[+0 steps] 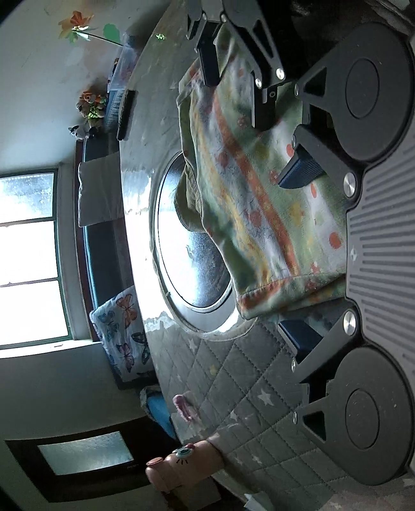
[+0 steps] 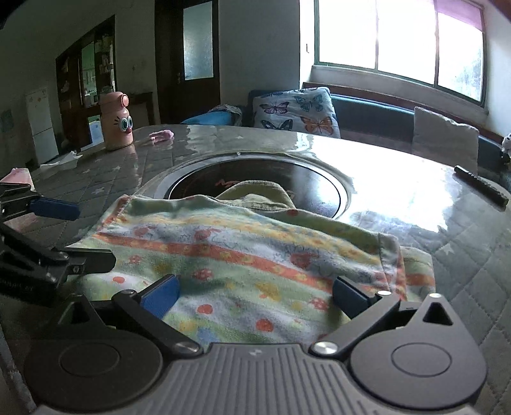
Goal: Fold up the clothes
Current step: 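Open the left gripper and withdraw both grippers from the folded shirt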
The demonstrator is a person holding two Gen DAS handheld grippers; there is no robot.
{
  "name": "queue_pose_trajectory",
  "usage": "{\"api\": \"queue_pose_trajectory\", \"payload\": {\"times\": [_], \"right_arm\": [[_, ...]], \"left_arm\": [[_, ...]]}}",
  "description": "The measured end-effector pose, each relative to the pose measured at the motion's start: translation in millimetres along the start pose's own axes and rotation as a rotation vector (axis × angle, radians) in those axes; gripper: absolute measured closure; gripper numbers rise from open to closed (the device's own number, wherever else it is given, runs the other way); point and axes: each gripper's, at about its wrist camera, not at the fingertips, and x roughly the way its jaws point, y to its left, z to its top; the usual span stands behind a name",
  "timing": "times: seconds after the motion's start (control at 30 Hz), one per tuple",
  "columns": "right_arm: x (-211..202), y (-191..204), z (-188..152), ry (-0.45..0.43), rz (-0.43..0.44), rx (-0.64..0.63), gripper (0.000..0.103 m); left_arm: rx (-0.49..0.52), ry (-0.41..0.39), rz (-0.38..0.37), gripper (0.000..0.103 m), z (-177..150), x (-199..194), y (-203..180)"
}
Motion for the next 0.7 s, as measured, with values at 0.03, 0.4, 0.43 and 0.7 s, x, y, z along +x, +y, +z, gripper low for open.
{"api": "queue_pose_trajectory", "payload": {"times": [0.03,0.4,0.43,0.7], "right_arm": [[1,-1,0,0.005,0.005,0.005,0.000],[3,-2,0,0.021,0.014,0.014,0.000],[3,-2,0,0.022,0.015,0.014,0.000],[4,-2,0,0.023,0.013,0.013,0.000]], "left_arm": [[0.003,-0.003,0.001,0.012,-1,0,0],[-0.039,-0.011,0.005,0.000,-9,1,7],[-0.044,-0.012,0.005,0.000,-9,2,7],[-0.074,-0.008,-0.011,0.000,-9,2,12]]}}
